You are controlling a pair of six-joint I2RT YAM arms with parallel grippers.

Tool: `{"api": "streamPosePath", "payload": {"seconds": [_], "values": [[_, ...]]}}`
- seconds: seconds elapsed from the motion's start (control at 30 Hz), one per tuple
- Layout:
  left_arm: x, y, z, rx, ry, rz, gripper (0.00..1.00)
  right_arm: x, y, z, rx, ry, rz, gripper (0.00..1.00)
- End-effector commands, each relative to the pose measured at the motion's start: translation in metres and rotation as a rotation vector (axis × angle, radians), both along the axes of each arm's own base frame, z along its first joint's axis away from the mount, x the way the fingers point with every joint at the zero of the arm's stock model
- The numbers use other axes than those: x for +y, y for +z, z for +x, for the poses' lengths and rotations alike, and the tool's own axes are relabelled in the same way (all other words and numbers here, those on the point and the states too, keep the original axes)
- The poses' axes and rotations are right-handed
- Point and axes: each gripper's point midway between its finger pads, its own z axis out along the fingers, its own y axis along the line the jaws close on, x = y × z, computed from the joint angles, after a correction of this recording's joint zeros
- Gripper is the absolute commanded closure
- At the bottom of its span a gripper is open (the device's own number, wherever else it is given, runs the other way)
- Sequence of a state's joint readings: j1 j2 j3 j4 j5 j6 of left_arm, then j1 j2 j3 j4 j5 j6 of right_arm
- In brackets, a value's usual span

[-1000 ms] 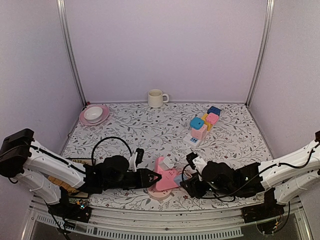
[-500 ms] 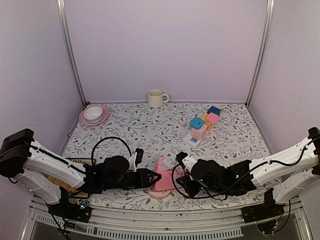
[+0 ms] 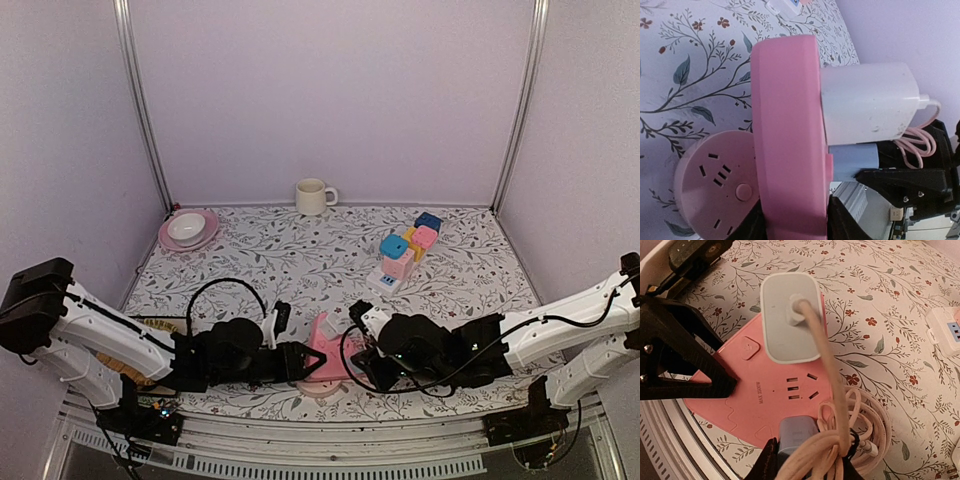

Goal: Pull the plug off the socket

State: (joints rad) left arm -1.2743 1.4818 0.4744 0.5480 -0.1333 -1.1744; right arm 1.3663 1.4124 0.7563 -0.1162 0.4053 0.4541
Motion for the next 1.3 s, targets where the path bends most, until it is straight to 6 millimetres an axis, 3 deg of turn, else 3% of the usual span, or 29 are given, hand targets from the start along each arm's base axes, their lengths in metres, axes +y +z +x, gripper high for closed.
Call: {"api": "streamPosePath", "payload": {"seconds": [0.0,0.1,0.17,0.47,0.67,0.87,1.03,1.27], "values": [[-0.013,0.013,-0.010,-0.008,-0.039,-0.052,0.71,0.028,0.047,0.004,-0.030,0.006,0.153,0.95],[-0.012,0.012,-0.008,-0.008,-0.022,-0.028,0.93,0.029,0.055,0.004,-0.043,0.014,0.164,0.95],[-0.009,0.011,-0.005,-0.008,-0.005,-0.004,1.00,0.030,0.061,0.004,-0.054,0.023,0.168,0.95],[0.021,-0.006,0.014,-0.018,0.134,0.223,1.00,0.033,0.094,-0.007,-0.115,0.088,0.190,0.95],[0.029,-0.010,0.022,-0.005,0.172,0.233,1.00,0.033,0.086,-0.016,-0.149,0.105,0.136,0.95],[0.033,-0.008,0.031,-0.005,0.189,0.223,1.00,0.009,0.085,0.000,-0.171,0.009,0.122,0.96],[0.031,-0.007,0.031,-0.019,0.172,0.229,1.00,-0.022,0.088,0.020,-0.027,-0.020,0.245,0.96],[0.017,-0.003,0.036,-0.033,0.160,0.219,1.00,-0.011,0.090,0.003,-0.033,0.028,0.250,0.96]]}}
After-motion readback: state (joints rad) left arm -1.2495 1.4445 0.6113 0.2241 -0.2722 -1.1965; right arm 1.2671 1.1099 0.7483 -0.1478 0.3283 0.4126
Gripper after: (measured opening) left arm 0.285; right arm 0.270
